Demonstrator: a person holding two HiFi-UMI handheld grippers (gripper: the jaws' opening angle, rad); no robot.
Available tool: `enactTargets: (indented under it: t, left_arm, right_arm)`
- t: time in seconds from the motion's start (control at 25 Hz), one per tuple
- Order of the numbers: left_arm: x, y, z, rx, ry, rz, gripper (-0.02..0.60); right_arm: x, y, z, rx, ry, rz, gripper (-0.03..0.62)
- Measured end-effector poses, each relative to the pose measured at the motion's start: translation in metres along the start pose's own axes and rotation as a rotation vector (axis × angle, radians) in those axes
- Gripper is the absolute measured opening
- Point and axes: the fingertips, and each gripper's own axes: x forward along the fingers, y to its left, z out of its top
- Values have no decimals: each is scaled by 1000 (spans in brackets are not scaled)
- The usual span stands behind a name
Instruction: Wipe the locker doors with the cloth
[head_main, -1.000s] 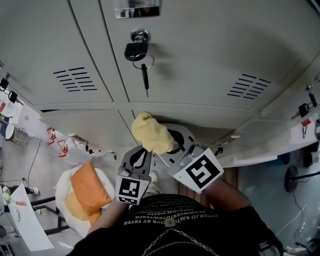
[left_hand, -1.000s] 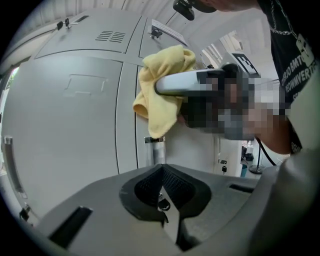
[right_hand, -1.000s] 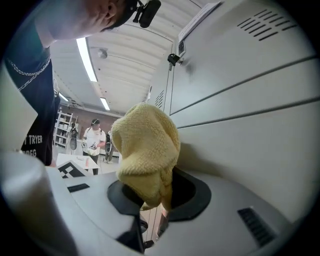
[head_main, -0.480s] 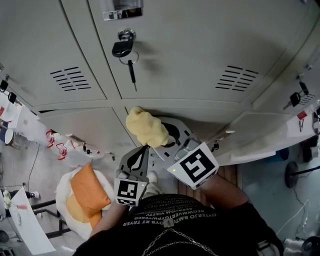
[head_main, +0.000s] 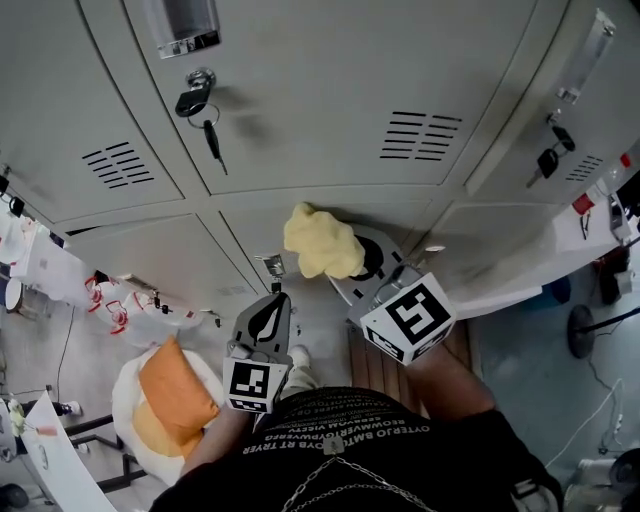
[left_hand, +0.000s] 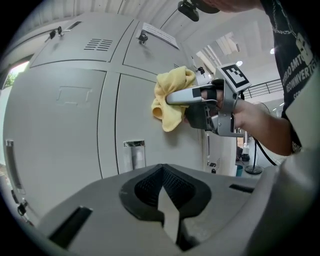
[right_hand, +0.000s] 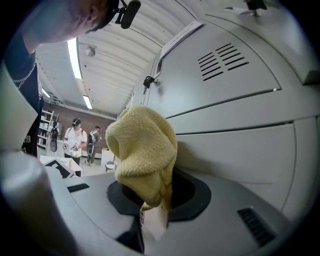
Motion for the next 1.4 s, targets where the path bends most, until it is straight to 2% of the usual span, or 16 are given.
enactTargets:
  t: [0.32, 0.6, 0.92, 1.08, 1.4]
  left_arm:
    - [-11, -9, 1, -2, -1, 6, 6]
    - [-24, -15, 1, -3, -7, 13, 5]
    - [-37, -25, -5, -7, -3, 9, 6]
    - [-45, -28, -13, -20, 13, 15, 5]
    - [-68, -13, -19, -23, 24, 63, 5]
  right_arm:
    - [-42, -35, -9, 17, 12, -111, 80]
    - [-84, -71, -13, 51, 19, -251, 83]
    - [-117, -88, -12, 36, 17, -370, 80]
    - [-111, -60, -7, 32, -31, -286, 80]
    - [-47, 8, -22, 12, 1, -82, 80]
